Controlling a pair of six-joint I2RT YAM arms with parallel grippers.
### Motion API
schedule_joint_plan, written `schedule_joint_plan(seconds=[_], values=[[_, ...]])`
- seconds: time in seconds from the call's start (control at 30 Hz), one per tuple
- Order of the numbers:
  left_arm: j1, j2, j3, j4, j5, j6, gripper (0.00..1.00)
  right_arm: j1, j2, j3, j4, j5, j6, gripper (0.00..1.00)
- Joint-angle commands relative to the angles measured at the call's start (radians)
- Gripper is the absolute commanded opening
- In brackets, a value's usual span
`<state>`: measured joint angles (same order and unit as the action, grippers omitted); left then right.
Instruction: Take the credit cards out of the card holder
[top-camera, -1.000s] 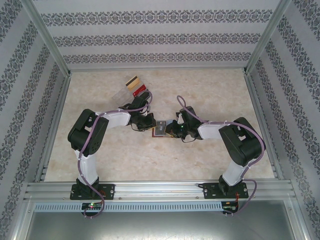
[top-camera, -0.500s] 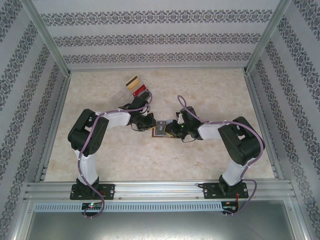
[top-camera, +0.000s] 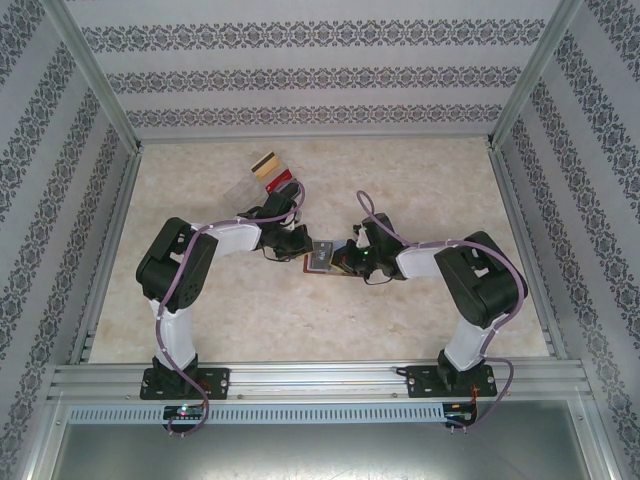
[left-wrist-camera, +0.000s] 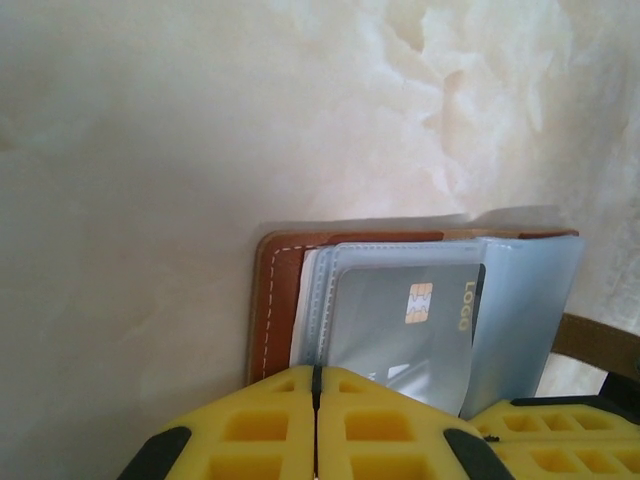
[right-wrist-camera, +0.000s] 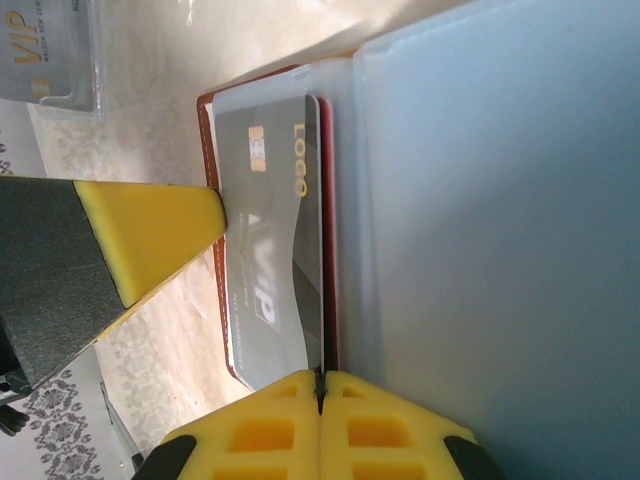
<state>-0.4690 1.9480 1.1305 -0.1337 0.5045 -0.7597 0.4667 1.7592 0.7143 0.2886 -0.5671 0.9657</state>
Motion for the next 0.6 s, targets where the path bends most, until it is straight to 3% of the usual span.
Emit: schedule_joint_plan(seconds=[0.0,0.37,0.57], values=[[0.007,0.069,-0.023,-0.143,-0.061,0.019,0.08,-0.025,-0.026,-0.039,-0.011,0.017,-0.023,0.00],[0.009,0.068,0.032,-0.171,-0.050,0.058,0.11,-0.066,-0.094,-0.100,-0.049,0.012,-0.067,0.00],[0.008,0.027,0.052,-0.139,0.019,0.066,0.14,-0.063,-0.101,-0.079,-0.023,-0.035,-0.082,0.00]])
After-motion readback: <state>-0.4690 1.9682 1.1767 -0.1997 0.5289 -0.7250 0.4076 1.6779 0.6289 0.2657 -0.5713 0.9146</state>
